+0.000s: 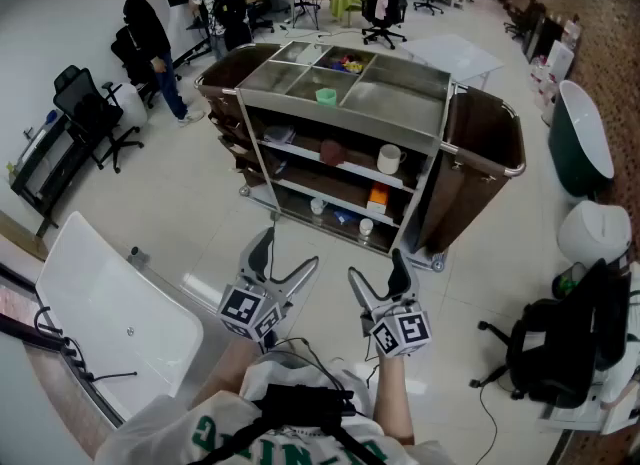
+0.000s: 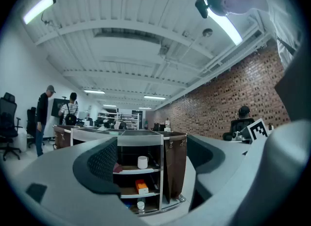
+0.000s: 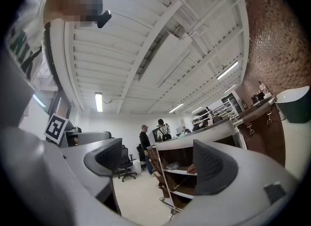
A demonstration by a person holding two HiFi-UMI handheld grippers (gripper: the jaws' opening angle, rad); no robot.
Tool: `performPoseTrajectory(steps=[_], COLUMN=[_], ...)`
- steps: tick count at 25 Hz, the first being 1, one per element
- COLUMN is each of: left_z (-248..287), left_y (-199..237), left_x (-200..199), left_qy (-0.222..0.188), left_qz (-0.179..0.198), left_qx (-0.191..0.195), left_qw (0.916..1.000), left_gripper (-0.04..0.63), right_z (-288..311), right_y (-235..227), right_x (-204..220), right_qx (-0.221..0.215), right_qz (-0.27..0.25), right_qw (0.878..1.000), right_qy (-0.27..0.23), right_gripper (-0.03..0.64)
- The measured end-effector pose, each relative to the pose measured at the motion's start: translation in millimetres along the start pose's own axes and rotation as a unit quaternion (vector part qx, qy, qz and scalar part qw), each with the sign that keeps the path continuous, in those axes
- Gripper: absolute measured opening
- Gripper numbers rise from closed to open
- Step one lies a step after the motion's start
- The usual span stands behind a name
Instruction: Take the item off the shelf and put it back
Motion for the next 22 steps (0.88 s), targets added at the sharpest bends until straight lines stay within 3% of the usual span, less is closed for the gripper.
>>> performPoseTrajectory(steps=[9,14,22], left_z=[26.3,53.9,119.8], left_y=[11.5,59.1,164.4], left_x=[3.5,20.4,15.9], left_qy=[-0.007,-0.010,-0.045], left_qz=[0.016,-0.005,-0.003], left_qx=[0.013,0.022,0.058], left_qw=[0.9998,0.9997,0.9973], left_gripper=[0.423,0.423,0.422], right_z=[22.1,61.0,171.5], right_y=[-21.3,-25.3,-24.8], right_x=[3.3,12.1,33.7], right_qx=[0.007,0.020,0.024], right_qz=[-0.007,-0.032,-0.063], right_qw=[1.000,0.999,0.997], right_qy=[-0.006,-0.001,0.027], right_gripper=[0.460,0.459,0.457])
Point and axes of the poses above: the fingertips, and each gripper's own axes: z forward along the fingers, y to its left, x out of its underside, the point moved 3 cm from there along -z, backward along the fingers, and after that the axes turned 2 degrees about x, right-handed, at the moved point
